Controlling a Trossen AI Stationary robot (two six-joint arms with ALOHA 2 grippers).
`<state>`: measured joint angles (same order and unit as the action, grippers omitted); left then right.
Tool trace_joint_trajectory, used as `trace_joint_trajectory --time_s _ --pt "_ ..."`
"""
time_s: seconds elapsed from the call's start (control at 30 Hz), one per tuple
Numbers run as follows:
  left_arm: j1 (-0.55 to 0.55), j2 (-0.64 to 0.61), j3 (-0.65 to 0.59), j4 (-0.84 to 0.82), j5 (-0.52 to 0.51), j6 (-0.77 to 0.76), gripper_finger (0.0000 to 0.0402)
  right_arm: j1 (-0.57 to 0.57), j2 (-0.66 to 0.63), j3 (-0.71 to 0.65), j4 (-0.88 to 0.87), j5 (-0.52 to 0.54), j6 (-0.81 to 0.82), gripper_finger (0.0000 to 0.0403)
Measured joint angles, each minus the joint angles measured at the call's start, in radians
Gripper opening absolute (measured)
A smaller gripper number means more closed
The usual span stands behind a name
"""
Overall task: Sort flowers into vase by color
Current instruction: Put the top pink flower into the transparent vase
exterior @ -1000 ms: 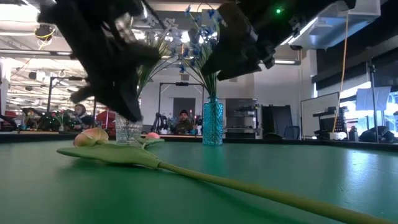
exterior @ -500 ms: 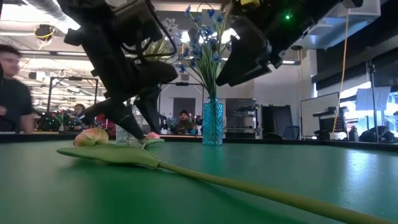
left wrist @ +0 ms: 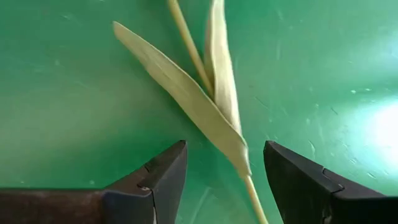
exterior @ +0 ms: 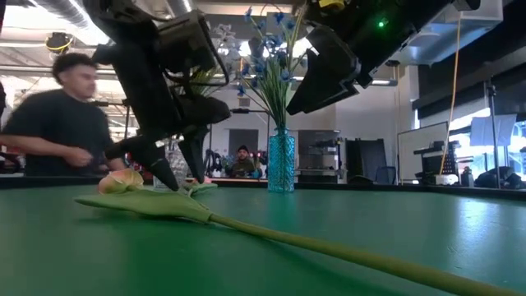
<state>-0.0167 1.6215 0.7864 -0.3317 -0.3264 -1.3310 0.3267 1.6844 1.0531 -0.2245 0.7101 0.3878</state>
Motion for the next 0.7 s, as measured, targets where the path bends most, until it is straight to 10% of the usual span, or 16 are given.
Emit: trace_joint_trajectory --time_s 0.43,0.7 --pt "0.017 0.114 0.009 0.114 0.005 0.028 0.0196 0.0 0.0 0.0 0.003 0.015 -0.001 0.0287" --pt "0.025 0.112 0.003 0.077 -0.019 0.04 0.0049 0.0 0.0 0.0 0.001 0.015 -0.001 0.0287"
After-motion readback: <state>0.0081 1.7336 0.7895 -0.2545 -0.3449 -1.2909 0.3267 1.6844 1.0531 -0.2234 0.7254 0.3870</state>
